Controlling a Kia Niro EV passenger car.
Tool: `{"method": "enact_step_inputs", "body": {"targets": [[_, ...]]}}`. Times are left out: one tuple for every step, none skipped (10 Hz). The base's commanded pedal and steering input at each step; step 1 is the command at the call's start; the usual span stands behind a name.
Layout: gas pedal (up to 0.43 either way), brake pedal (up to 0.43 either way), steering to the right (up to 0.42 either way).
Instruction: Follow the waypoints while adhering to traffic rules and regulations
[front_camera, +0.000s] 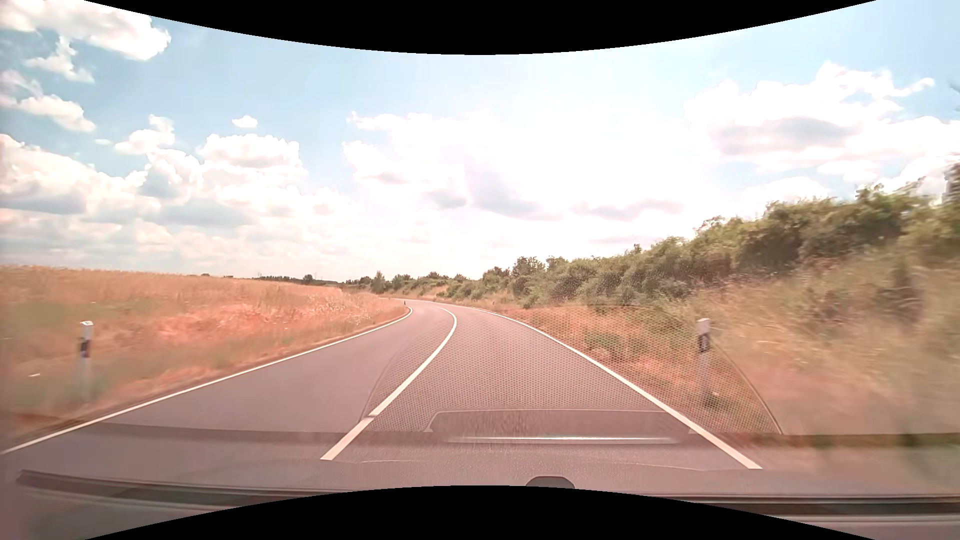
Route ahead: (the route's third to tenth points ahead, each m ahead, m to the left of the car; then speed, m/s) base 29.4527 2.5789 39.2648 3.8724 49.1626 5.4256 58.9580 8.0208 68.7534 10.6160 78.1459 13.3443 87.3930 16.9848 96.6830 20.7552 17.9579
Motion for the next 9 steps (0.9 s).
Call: {"method": "enact_step_inputs", "body": {"targets": [[0.02,0.0,-0.024],[0.02,0.0,-0.024],[0.028,0.0,-0.024],[0.028,0.0,-0.024],[0.028,0.0,-0.025],[0.028,0.0,-0.025],[0.028,0.0,-0.025],[0.028,0.0,-0.025],[0.028,0.0,-0.025]]}}
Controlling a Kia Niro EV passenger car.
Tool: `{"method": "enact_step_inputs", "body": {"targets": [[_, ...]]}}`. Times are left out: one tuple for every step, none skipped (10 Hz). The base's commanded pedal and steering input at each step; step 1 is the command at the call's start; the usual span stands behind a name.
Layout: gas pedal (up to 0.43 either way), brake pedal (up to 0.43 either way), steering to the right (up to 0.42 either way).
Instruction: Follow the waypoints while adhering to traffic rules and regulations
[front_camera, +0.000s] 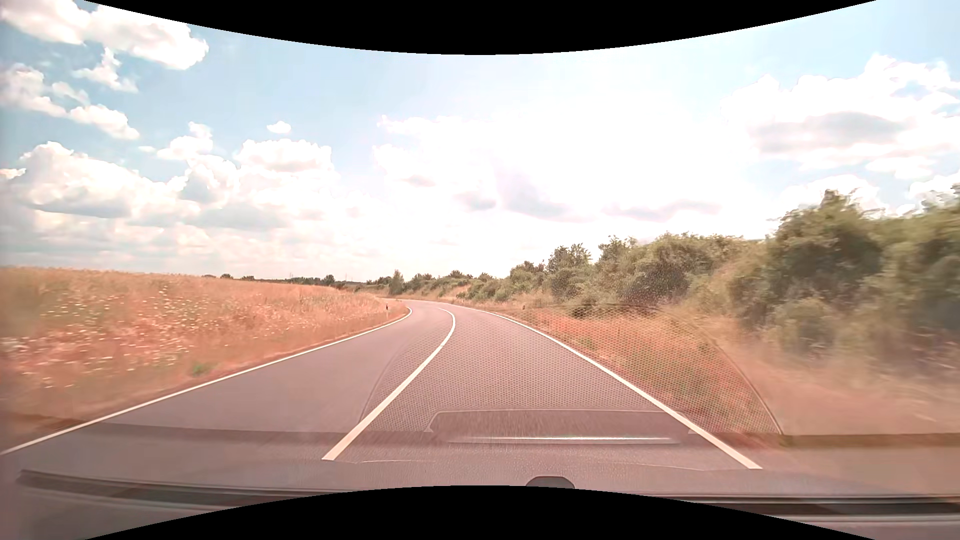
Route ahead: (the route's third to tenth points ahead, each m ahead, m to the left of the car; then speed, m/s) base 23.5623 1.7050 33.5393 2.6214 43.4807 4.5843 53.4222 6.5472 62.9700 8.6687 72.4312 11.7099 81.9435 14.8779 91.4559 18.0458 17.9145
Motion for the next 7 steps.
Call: {"method": "enact_step_inputs", "body": {"targets": [[0.028,0.0,-0.025],[0.028,0.0,-0.025],[0.039,0.0,-0.025],[0.039,0.0,-0.025],[0.039,0.0,-0.025],[0.039,0.0,-0.025],[0.039,0.0,-0.025]]}}
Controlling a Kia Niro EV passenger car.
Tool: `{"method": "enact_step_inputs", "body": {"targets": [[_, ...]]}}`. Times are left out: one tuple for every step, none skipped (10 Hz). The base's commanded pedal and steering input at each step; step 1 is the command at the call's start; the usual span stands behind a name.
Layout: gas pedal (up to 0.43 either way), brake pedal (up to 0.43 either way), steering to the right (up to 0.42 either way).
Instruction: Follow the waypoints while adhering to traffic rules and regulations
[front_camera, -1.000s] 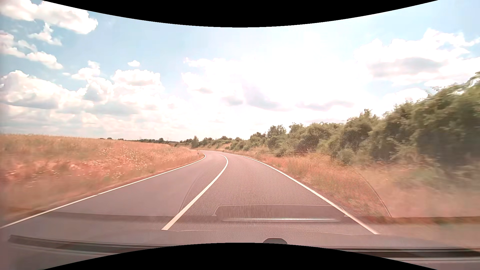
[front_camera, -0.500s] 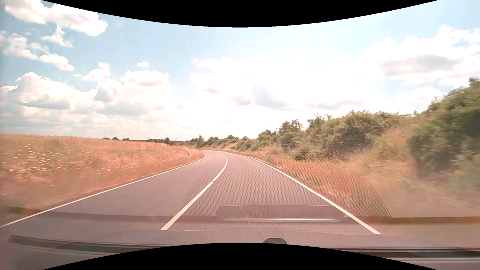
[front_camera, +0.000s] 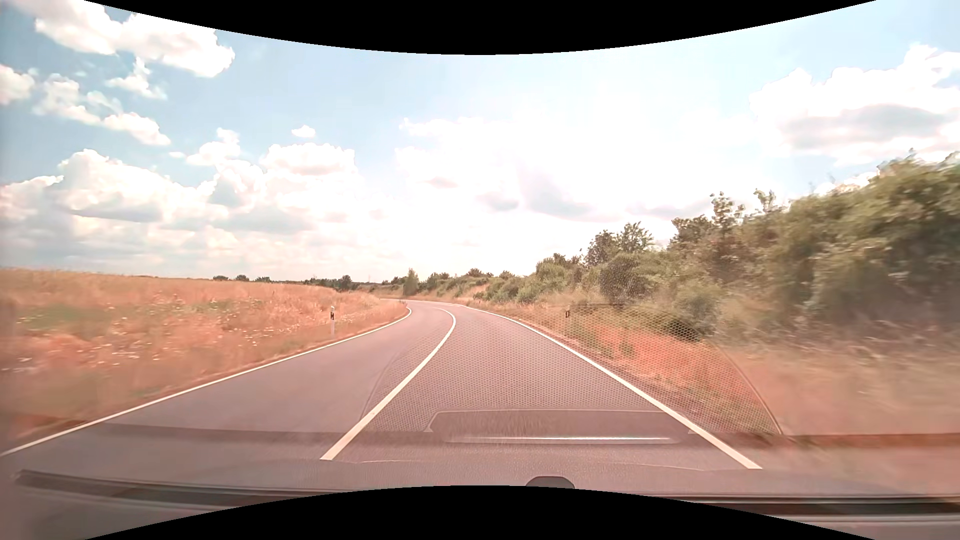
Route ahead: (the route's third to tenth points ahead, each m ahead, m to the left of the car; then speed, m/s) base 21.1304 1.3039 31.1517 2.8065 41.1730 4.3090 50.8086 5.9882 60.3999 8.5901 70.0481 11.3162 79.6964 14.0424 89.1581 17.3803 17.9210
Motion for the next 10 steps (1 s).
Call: {"method": "enact_step_inputs", "body": {"targets": [[0.039,0.0,-0.025],[0.039,0.0,-0.025],[0.039,0.0,-0.025],[0.039,0.0,-0.025],[0.039,0.0,-0.025],[0.039,0.0,-0.025],[0.039,0.0,-0.025],[0.039,0.0,-0.024],[0.039,0.0,-0.024],[0.039,0.0,-0.024]]}}
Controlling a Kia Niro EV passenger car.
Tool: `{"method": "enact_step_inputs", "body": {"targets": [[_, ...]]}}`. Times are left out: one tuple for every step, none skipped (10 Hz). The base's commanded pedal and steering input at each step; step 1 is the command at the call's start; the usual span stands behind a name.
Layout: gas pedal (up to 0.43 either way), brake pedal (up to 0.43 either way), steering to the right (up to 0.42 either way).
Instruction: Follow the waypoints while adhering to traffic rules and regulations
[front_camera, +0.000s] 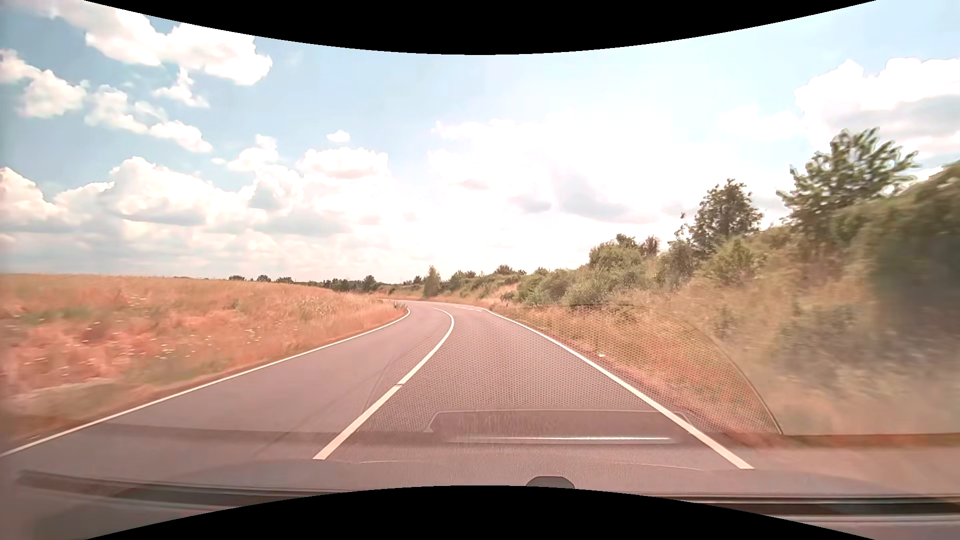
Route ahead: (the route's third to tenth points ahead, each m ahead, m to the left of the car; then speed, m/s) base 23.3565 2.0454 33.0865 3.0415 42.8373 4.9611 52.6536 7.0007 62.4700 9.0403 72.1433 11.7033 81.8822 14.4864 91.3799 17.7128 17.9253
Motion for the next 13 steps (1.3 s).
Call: {"method": "enact_step_inputs", "body": {"targets": [[0.039,0.0,-0.024],[0.039,0.0,-0.024],[0.039,0.0,-0.024],[0.039,0.0,-0.024],[0.039,0.0,-0.024],[0.039,0.0,-0.024],[0.039,0.0,-0.024],[0.039,0.0,-0.024],[0.039,0.0,-0.024],[0.039,0.0,-0.024],[0.039,0.0,-0.024],[0.039,0.0,-0.025],[0.039,0.0,-0.024]]}}
